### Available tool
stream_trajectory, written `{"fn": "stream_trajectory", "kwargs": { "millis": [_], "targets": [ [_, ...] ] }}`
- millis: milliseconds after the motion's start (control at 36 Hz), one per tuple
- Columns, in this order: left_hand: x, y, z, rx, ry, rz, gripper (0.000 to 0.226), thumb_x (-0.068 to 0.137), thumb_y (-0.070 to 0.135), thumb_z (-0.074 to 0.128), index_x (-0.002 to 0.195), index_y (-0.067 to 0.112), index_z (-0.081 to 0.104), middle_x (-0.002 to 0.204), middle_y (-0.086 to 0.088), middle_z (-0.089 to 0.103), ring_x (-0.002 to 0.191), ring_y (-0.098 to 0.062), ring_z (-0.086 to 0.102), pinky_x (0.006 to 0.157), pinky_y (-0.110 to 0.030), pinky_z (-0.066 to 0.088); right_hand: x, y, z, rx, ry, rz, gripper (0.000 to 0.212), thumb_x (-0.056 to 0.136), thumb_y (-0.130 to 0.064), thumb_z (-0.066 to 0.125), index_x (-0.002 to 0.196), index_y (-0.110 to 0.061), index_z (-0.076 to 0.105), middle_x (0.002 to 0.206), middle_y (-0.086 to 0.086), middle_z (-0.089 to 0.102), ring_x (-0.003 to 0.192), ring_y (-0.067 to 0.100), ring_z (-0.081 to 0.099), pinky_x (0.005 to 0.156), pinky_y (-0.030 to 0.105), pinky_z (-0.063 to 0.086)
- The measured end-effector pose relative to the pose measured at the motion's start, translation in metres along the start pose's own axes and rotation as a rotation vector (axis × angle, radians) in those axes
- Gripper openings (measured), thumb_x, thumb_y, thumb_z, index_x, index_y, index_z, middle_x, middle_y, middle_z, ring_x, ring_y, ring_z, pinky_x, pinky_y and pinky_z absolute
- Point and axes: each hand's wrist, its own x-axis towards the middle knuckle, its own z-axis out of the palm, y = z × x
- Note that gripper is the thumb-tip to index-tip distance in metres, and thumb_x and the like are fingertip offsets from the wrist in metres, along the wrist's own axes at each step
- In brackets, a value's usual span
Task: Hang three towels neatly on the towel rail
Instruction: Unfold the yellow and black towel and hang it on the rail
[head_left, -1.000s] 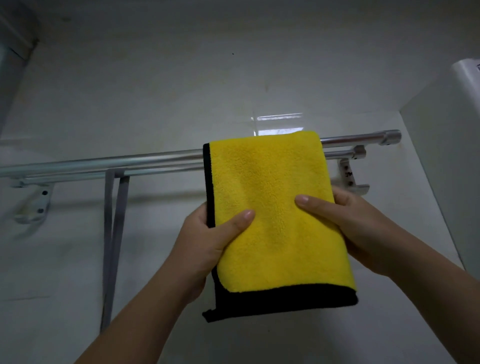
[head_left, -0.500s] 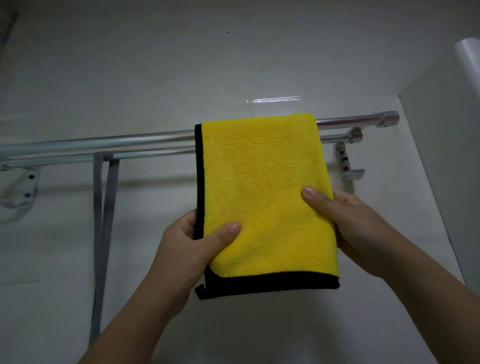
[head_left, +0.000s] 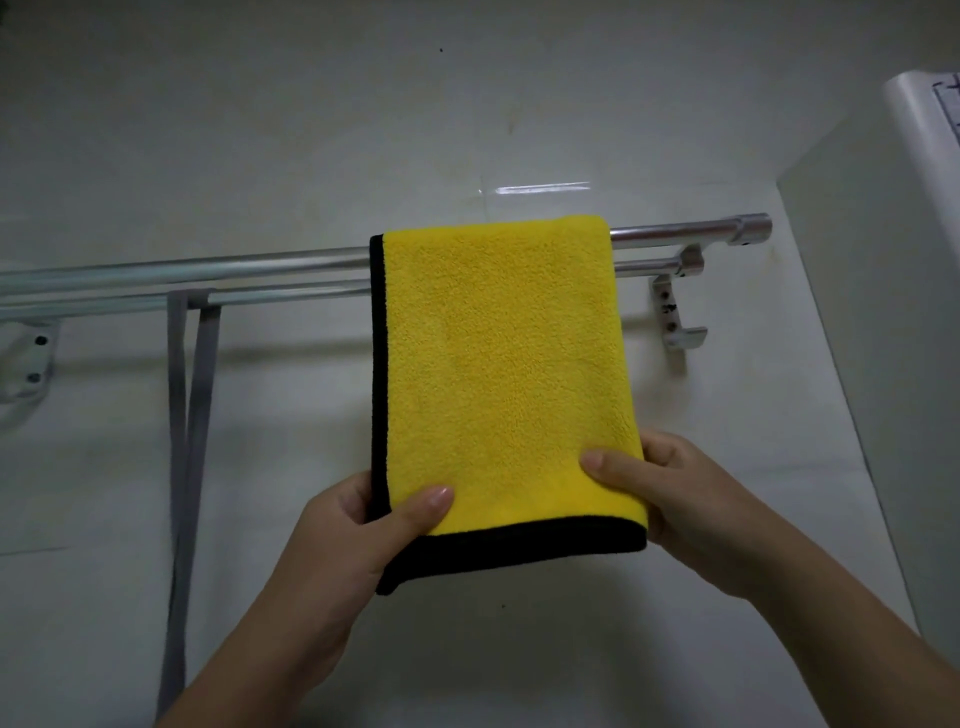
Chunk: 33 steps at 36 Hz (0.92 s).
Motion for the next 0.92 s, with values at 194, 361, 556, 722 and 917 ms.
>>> {"fn": "stream_trajectory", "kwargs": {
  "millis": [194, 361, 556, 722, 917],
  "targets": [
    [0.009, 0.015, -0.004, 0.076, -0.047, -0.018, 0.067, 0.049, 0.029, 0.086, 0.108, 0.013, 0.059, 0.089, -0.001, 0.075, 0.07, -0.013, 0.071, 0.054, -0.02, 0.051, 0.004, -0.004, 0.001, -0.069, 0.084, -0.043, 0.045, 0.061, -0.034, 0.066, 0.104, -0.023, 0.06, 0.089, -0.006, 0.074, 0.077, 0.011, 0.07, 0.061, 0.024, 0.057],
    [0.025, 0.055, 0.001, -0.042, -0.149, -0.023, 0.056, 0.047, 0.042, 0.067, 0.099, 0.021, 0.064, 0.092, 0.007, 0.075, 0.082, -0.014, 0.071, 0.057, -0.021, 0.056, 0.018, -0.029, -0.006, 0.007, 0.222, -0.082, 0.07, 0.05, -0.043, 0.07, 0.114, -0.025, 0.05, 0.091, -0.005, 0.073, 0.082, 0.014, 0.071, 0.069, 0.033, 0.059],
    [0.05, 0.073, 0.011, -0.135, -0.095, -0.047, 0.037, 0.06, 0.028, 0.065, 0.093, 0.013, 0.065, 0.08, -0.002, 0.076, 0.07, -0.017, 0.072, 0.048, -0.024, 0.055, 0.039, -0.052, -0.001, 0.041, 0.192, -0.076, 0.043, 0.065, -0.034, 0.067, 0.101, -0.012, 0.064, 0.098, 0.006, 0.073, 0.088, 0.023, 0.07, 0.072, 0.034, 0.058],
    [0.06, 0.071, 0.018, -0.154, -0.119, -0.031, 0.036, 0.062, 0.023, 0.066, 0.096, 0.009, 0.065, 0.088, -0.004, 0.075, 0.077, -0.019, 0.072, 0.053, -0.025, 0.056, 0.039, -0.057, -0.015, 0.004, 0.206, -0.096, 0.013, 0.082, -0.021, 0.062, 0.091, -0.012, 0.067, 0.088, 0.004, 0.075, 0.078, 0.019, 0.071, 0.066, 0.03, 0.058],
    [0.07, 0.067, 0.043, -0.165, -0.171, -0.018, 0.037, 0.061, 0.023, 0.067, 0.094, 0.007, 0.066, 0.085, -0.004, 0.076, 0.075, -0.018, 0.072, 0.053, -0.023, 0.056, 0.03, -0.057, -0.04, -0.002, 0.247, -0.099, 0.021, 0.08, -0.023, 0.061, 0.097, -0.01, 0.065, 0.089, 0.005, 0.074, 0.078, 0.019, 0.071, 0.066, 0.03, 0.056]
  ]
}}
